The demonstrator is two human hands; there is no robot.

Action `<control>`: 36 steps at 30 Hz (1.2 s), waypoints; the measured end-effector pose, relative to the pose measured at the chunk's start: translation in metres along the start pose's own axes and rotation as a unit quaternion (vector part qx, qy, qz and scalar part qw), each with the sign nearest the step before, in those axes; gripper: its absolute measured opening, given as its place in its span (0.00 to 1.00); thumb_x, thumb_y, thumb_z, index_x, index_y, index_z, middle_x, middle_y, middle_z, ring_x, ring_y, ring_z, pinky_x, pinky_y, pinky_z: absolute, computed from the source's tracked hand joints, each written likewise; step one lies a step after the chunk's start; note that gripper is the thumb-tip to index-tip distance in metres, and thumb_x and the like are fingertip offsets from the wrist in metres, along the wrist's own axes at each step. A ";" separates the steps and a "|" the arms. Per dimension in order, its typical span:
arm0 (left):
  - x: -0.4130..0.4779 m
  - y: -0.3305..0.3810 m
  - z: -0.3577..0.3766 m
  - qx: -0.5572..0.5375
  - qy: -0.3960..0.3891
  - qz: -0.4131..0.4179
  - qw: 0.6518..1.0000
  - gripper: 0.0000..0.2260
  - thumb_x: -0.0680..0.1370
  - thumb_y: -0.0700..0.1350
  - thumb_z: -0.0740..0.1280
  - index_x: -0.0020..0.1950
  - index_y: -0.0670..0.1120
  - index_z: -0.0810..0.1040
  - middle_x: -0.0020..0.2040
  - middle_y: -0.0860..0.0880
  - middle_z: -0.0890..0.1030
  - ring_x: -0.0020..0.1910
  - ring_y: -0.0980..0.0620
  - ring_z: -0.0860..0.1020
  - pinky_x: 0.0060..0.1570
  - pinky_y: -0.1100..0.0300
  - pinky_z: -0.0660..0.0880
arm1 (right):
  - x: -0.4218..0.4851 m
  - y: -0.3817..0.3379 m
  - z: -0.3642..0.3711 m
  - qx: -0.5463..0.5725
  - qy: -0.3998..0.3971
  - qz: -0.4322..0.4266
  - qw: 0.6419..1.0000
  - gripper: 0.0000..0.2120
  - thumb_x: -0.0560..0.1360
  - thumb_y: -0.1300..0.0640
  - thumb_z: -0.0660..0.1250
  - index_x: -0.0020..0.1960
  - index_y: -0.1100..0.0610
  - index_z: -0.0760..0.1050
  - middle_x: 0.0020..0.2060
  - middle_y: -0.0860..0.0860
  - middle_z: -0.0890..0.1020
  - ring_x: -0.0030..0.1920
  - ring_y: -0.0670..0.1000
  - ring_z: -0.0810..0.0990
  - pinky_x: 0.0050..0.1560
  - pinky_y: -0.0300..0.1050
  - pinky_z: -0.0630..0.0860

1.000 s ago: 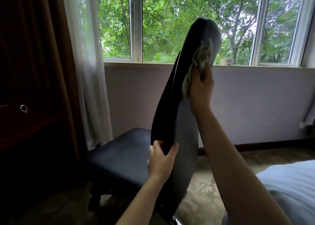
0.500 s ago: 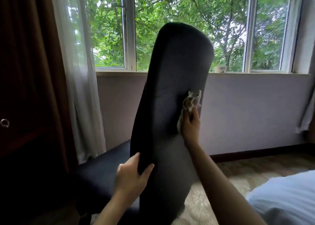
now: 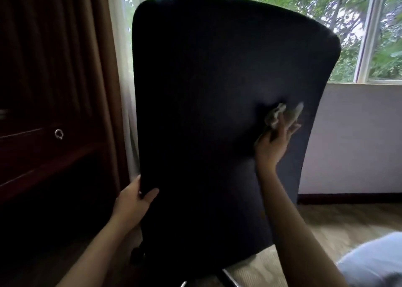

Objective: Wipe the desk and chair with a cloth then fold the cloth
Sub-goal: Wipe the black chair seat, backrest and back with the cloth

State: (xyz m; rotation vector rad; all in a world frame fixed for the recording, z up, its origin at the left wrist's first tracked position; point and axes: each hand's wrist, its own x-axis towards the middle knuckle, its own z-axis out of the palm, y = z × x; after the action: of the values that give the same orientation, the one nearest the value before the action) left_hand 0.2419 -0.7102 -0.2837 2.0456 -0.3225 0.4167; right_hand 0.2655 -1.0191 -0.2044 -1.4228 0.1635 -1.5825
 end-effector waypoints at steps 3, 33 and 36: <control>-0.001 0.003 -0.003 0.019 -0.010 -0.014 1.000 0.14 0.77 0.44 0.68 0.61 0.54 0.73 0.48 0.57 0.79 0.48 0.53 0.78 0.49 0.54 0.74 | -0.088 -0.054 0.032 0.004 -0.092 -0.227 0.970 0.22 0.74 0.68 0.59 0.65 0.56 0.75 0.70 0.57 0.68 0.74 0.60 0.55 0.73 0.57 0.57; -0.042 0.038 0.084 -0.089 -0.328 0.100 0.935 0.28 0.74 0.28 0.60 0.70 0.49 0.70 0.63 0.58 0.74 0.62 0.61 0.73 0.57 0.74 0.69 | 0.010 -0.100 -0.051 0.008 0.127 -0.133 0.983 0.21 0.75 0.52 0.60 0.61 0.65 0.73 0.50 0.62 0.79 0.51 0.57 0.78 0.53 0.47 0.74; -0.030 -0.005 0.082 -0.038 -0.290 0.037 0.956 0.24 0.74 0.29 0.59 0.67 0.49 0.73 0.63 0.54 0.76 0.58 0.57 0.75 0.51 0.70 0.72 | -0.042 -0.099 -0.038 -0.029 -0.011 -0.245 0.969 0.22 0.72 0.64 0.59 0.66 0.61 0.71 0.60 0.65 0.74 0.60 0.59 0.74 0.60 0.45 0.71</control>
State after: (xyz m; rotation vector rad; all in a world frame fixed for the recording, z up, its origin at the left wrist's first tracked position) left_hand 0.2297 -0.7773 -0.3378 2.0490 -0.7583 -0.1650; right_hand 0.1737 -0.9555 -0.1815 -1.6074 -0.1713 -1.9695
